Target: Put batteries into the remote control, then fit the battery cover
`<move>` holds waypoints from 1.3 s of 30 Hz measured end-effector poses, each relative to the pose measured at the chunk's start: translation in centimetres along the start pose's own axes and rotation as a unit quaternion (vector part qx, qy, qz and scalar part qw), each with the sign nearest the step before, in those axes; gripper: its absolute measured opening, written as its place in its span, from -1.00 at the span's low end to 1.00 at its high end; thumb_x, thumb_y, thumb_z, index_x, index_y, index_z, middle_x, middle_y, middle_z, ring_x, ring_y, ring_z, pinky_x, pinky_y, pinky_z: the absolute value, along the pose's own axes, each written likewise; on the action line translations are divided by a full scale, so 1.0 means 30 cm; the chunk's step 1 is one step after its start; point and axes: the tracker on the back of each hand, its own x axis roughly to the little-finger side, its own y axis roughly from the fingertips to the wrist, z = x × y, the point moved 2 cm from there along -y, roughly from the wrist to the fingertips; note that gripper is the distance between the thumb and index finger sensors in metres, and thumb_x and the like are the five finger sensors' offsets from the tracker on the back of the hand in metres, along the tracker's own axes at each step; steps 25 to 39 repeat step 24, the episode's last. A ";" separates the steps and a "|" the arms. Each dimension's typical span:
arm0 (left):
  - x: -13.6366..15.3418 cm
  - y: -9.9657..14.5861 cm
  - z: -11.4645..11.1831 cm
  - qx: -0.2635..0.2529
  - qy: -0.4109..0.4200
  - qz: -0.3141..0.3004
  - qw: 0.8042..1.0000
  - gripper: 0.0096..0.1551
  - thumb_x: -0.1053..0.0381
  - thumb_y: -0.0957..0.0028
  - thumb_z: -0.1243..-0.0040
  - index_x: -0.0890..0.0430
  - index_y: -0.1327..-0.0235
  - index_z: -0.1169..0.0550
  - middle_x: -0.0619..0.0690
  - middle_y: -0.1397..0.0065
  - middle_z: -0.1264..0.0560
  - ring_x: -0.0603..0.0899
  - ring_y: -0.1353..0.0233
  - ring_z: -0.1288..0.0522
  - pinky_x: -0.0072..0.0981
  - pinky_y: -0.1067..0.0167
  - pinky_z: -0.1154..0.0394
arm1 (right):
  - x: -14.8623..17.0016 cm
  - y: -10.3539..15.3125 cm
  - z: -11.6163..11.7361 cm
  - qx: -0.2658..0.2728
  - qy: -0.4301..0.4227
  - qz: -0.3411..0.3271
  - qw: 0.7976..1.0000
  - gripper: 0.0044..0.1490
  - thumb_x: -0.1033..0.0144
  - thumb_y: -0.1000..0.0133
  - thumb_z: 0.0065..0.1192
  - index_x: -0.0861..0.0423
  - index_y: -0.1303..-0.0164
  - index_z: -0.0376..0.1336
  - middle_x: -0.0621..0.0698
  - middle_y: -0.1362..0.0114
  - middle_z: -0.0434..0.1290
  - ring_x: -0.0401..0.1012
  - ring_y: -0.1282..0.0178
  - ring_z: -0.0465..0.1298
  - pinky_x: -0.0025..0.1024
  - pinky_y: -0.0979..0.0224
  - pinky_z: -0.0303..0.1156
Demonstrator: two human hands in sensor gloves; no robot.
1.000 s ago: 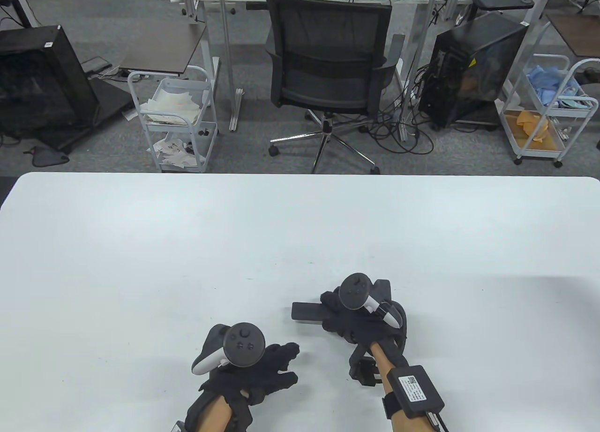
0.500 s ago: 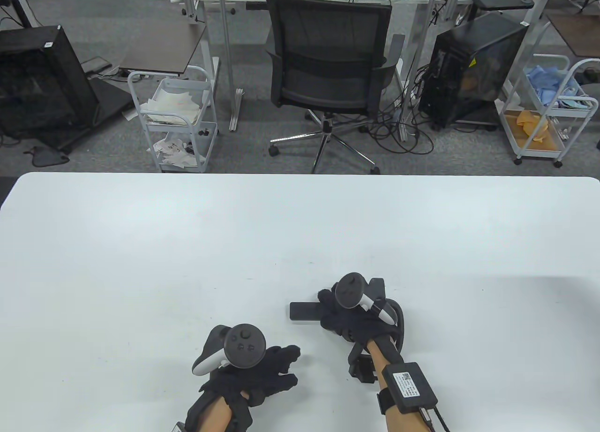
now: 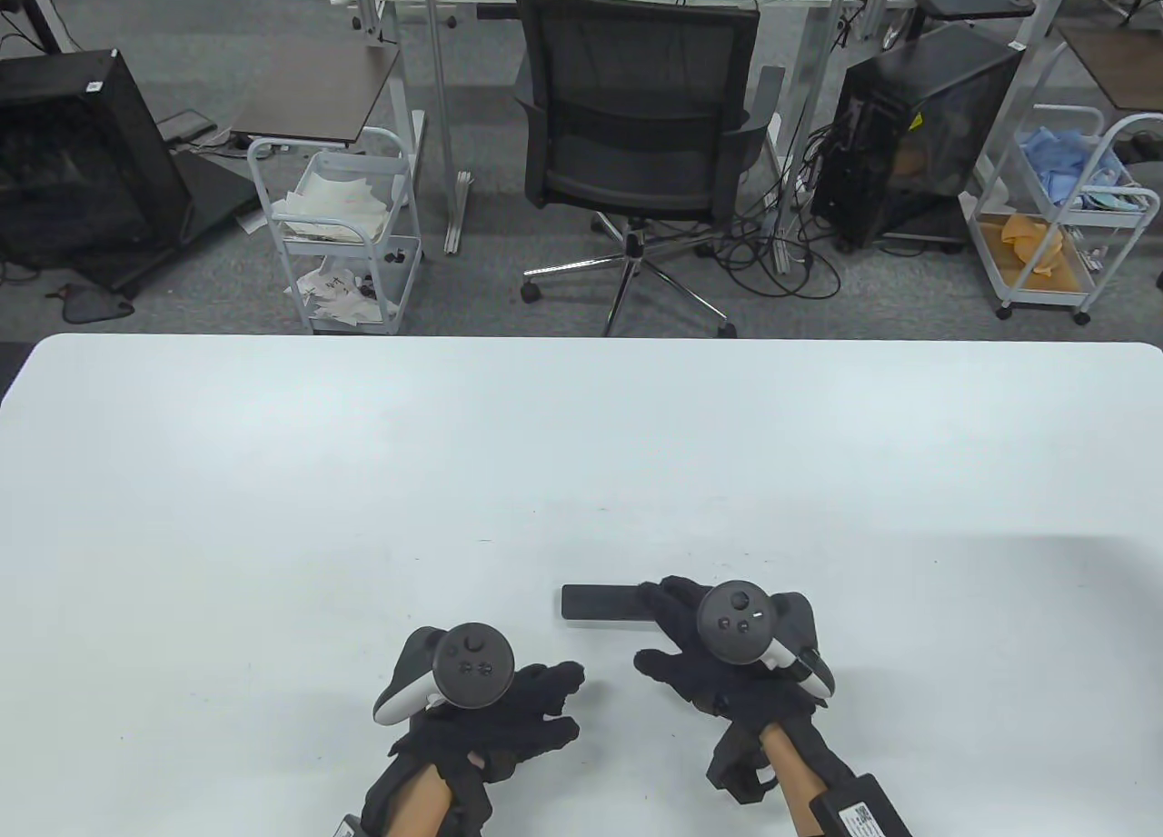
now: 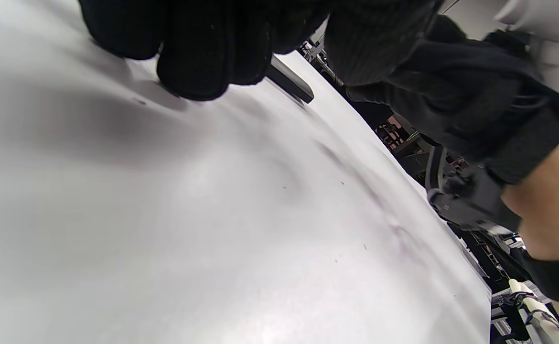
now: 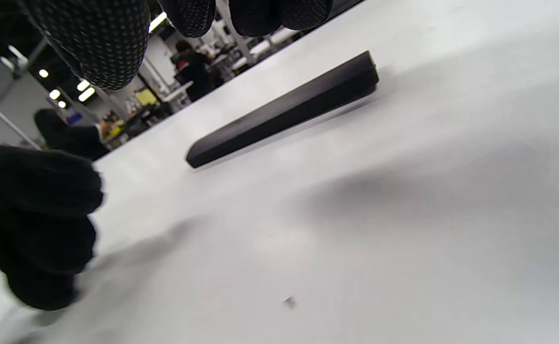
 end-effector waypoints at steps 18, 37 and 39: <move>-0.004 0.023 0.021 -0.063 -0.004 -0.015 0.998 -0.13 -0.14 -0.31 -0.11 0.10 -0.75 -0.04 0.22 -0.76 0.01 0.35 -0.64 -0.14 0.41 -0.51 -0.08 | 0.098 0.065 0.026 -0.005 -0.116 -0.008 0.993 -0.06 -0.13 -0.11 0.30 -0.16 -0.68 0.02 0.03 -0.81 0.08 0.02 -0.74 0.09 0.20 -0.70 -0.01; 0.025 0.043 0.035 -0.071 0.001 -0.001 0.998 -0.15 -0.14 -0.31 -0.11 0.10 -0.74 -0.07 0.24 -0.75 -0.01 0.36 -0.63 -0.16 0.41 -0.50 -0.09 | 0.092 0.062 0.036 -0.019 -0.112 -0.004 0.994 -0.06 -0.14 -0.12 0.29 -0.18 -0.69 0.00 0.01 -0.82 0.07 0.00 -0.75 0.07 0.19 -0.72 -0.02; 0.025 0.043 0.035 -0.071 0.001 -0.001 0.998 -0.15 -0.14 -0.31 -0.11 0.10 -0.74 -0.07 0.24 -0.75 -0.01 0.36 -0.63 -0.16 0.41 -0.50 -0.09 | 0.092 0.062 0.036 -0.019 -0.112 -0.004 0.994 -0.06 -0.14 -0.12 0.29 -0.18 -0.69 0.00 0.01 -0.82 0.07 0.00 -0.75 0.07 0.19 -0.72 -0.02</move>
